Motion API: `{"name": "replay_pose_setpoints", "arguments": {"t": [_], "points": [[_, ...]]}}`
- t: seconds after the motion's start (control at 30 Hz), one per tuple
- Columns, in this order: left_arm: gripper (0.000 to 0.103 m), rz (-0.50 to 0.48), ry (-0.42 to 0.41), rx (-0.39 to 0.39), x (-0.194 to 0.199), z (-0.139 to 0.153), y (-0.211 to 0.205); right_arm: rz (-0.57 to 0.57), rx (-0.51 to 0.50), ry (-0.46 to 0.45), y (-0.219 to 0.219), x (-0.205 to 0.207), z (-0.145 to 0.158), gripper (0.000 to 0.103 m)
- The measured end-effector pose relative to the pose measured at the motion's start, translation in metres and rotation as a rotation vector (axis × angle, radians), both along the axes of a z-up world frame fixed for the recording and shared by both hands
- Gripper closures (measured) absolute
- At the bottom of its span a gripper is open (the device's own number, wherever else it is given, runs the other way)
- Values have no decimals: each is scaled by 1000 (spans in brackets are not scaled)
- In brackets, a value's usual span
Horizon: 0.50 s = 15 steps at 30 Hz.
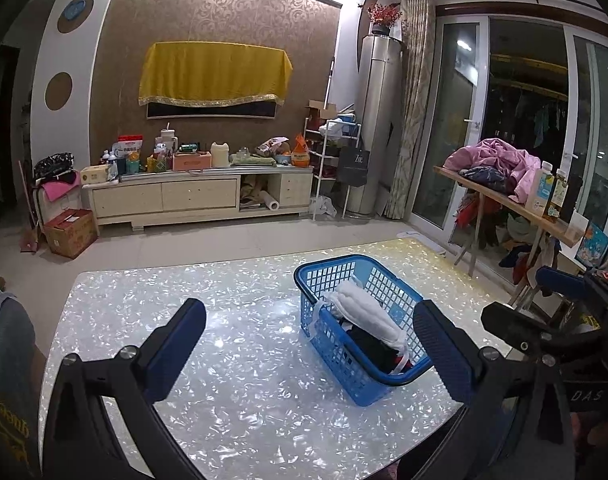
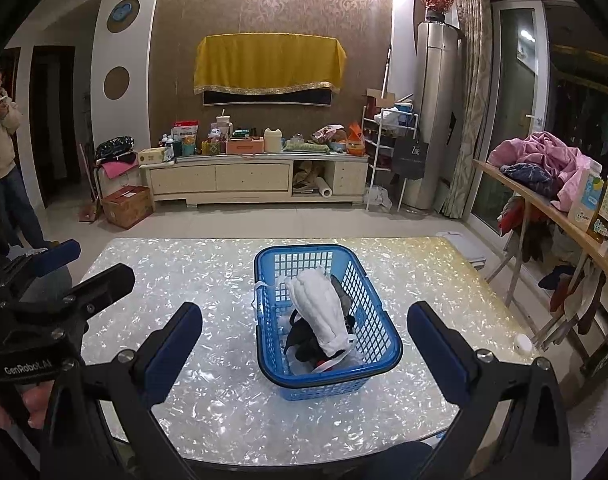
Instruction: Organize soft objects
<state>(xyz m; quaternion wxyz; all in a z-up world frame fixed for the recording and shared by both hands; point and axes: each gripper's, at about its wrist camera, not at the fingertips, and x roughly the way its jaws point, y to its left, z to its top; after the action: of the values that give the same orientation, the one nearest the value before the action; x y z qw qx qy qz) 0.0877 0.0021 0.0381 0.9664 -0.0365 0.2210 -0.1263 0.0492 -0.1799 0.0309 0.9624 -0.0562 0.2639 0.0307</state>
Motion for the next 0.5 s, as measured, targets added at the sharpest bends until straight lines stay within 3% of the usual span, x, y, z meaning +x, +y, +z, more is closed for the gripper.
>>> {"name": "replay_pose_setpoints", "arguments": {"t": [0.5], "points": [[0,-20,12,2,-3,-1,0,-13,-6,2,2,-4,1,0]]}}
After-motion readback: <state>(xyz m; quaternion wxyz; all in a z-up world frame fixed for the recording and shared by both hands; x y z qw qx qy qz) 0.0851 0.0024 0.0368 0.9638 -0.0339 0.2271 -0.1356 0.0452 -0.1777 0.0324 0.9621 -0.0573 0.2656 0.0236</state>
